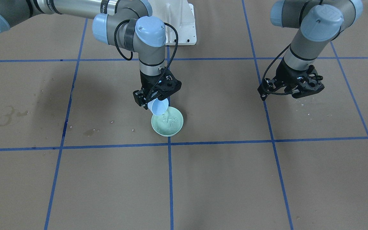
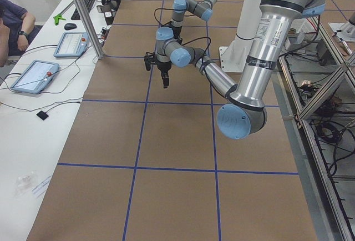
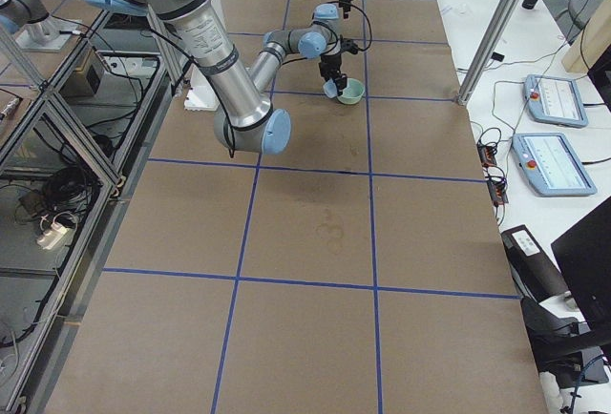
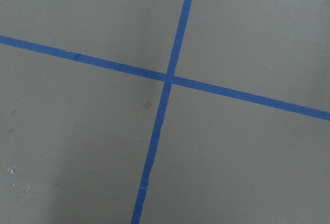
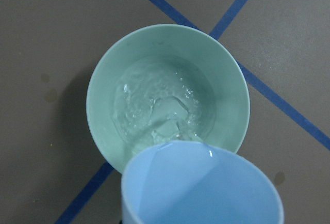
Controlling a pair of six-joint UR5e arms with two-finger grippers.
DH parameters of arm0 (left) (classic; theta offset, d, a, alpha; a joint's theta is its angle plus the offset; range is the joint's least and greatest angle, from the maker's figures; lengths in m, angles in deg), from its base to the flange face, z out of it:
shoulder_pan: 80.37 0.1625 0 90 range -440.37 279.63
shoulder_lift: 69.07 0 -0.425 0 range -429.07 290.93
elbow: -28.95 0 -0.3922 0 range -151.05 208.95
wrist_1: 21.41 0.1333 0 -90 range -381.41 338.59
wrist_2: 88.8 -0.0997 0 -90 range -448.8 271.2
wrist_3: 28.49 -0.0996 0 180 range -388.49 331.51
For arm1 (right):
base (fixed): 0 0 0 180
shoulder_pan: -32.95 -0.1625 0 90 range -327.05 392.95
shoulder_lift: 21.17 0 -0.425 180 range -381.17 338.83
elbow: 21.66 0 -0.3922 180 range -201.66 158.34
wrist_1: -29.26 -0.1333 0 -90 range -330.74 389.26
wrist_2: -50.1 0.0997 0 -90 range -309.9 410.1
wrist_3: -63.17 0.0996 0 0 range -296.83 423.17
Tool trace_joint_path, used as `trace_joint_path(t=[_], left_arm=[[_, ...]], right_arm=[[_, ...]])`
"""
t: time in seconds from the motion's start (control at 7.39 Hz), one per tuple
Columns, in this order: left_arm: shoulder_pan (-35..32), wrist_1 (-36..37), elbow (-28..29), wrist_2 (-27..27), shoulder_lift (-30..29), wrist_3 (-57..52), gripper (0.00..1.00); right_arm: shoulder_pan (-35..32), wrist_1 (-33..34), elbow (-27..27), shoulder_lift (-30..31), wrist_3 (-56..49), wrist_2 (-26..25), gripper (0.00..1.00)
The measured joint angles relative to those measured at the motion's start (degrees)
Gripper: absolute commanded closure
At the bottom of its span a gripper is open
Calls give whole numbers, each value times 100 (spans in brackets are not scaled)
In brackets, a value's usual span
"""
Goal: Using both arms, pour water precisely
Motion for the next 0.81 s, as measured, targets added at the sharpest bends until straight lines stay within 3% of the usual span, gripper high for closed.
trace_joint_path(t=[0.81], left_arm=[[1,-2,-101,-2,111,3,0]], right_arm=[[2,317,36,-121,-41,-12,100]])
